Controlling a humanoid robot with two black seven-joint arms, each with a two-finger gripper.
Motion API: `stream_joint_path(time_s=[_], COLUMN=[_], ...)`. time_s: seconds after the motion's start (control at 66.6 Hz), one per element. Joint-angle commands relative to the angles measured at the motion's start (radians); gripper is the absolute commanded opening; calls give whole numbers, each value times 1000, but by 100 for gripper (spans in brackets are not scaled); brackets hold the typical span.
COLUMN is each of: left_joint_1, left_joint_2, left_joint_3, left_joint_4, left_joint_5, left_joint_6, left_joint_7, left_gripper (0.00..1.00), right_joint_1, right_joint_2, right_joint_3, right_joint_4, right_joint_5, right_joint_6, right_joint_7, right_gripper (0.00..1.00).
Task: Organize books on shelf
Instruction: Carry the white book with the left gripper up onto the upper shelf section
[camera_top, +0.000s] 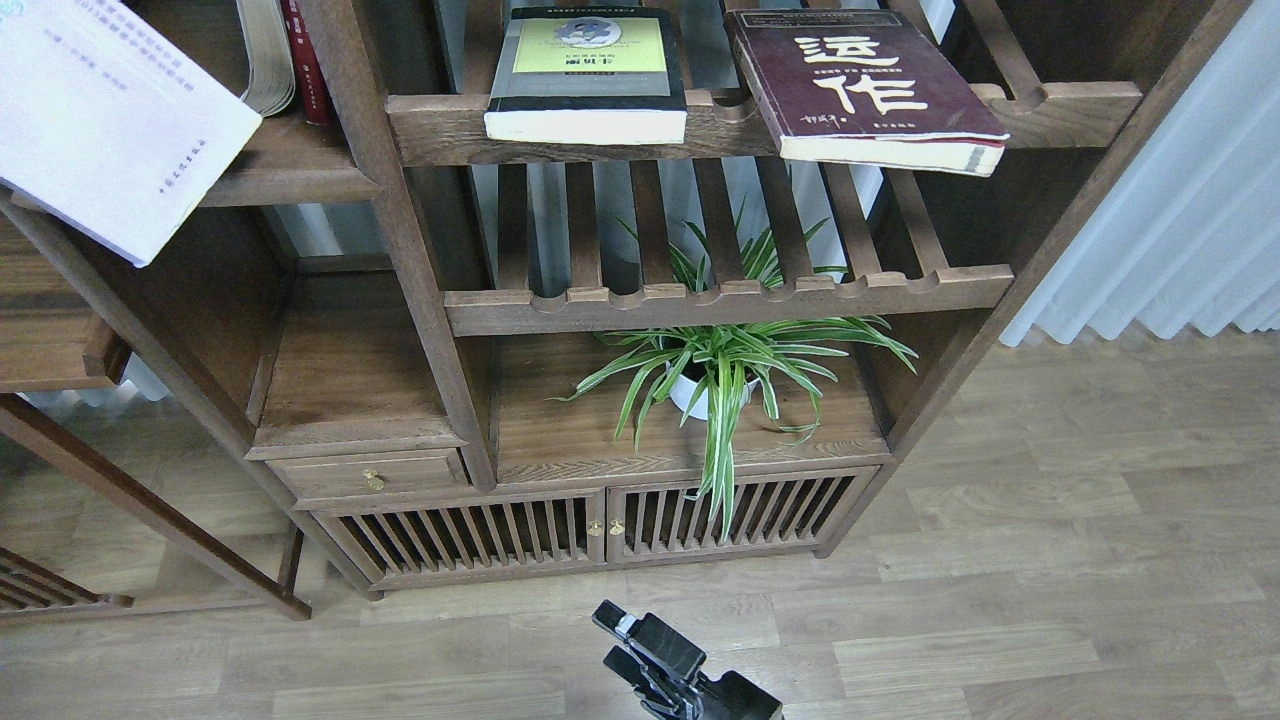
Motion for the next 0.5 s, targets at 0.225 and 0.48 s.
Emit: stream_joint_path(time_s=[0.225, 0.48], left_joint_1=[-159, -261], left_joint_2=[40, 104], left_joint_3=[-13, 3], left_joint_4=[1, 15], left_joint_5=[232, 356], left_joint_6=[0, 0], left_joint_7=[63, 70], left_gripper=[2, 2], right_joint_1=[5, 10], right_joint_2=[9, 11], right_joint_3=[0, 0], right_joint_4=[0, -2], right_joint_5=[1, 4], right_joint_6=[0, 0], right_joint_7=[0, 1], right_gripper=[100, 100])
